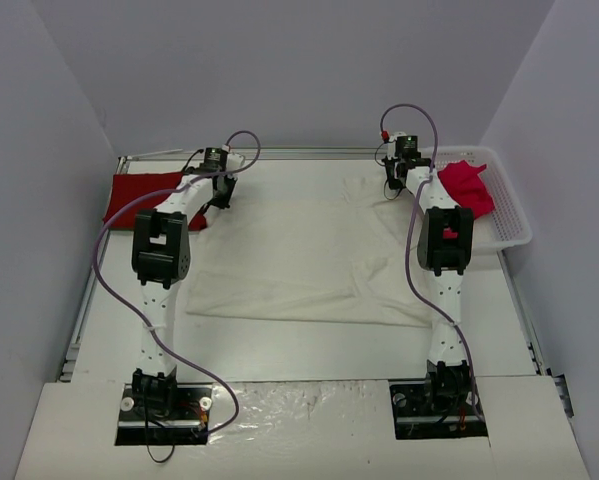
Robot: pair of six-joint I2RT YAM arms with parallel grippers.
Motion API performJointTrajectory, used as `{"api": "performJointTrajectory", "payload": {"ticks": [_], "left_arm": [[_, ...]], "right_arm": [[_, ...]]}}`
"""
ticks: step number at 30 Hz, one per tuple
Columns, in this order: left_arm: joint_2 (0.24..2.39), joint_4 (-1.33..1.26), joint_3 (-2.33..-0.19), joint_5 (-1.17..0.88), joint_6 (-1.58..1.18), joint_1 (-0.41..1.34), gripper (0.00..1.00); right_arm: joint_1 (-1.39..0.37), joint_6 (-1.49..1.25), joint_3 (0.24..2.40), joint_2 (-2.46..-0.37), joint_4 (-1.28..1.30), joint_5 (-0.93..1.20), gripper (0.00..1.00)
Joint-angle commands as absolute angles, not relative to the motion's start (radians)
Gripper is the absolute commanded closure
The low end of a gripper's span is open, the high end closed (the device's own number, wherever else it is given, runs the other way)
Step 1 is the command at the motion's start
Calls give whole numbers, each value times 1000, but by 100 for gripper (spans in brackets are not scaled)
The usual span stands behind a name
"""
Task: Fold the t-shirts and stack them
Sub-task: Grap the side of the flattened tshirt furthest away from the robot with both arms
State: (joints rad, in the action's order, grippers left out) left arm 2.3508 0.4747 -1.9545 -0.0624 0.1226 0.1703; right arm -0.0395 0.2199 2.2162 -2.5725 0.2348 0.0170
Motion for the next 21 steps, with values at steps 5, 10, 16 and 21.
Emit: {"api": "performJointTrajectory", "payload": {"ticks": [5, 10, 16, 21], "left_arm": [[2283, 566, -1970, 66, 129, 169, 98], [2197, 511, -1924, 110, 135, 167, 98], [2161, 509, -1908, 94, 141, 169, 98], [2224, 537, -1939, 92, 156, 169, 76]], "right_arm": [[-26, 239, 2192, -2511, 371, 29, 100], [-31, 245, 2180, -2467, 377, 28, 100], [-31, 250, 2151, -2428, 382, 31, 100], [-31, 250, 2148, -2428, 382, 37, 100]]}}
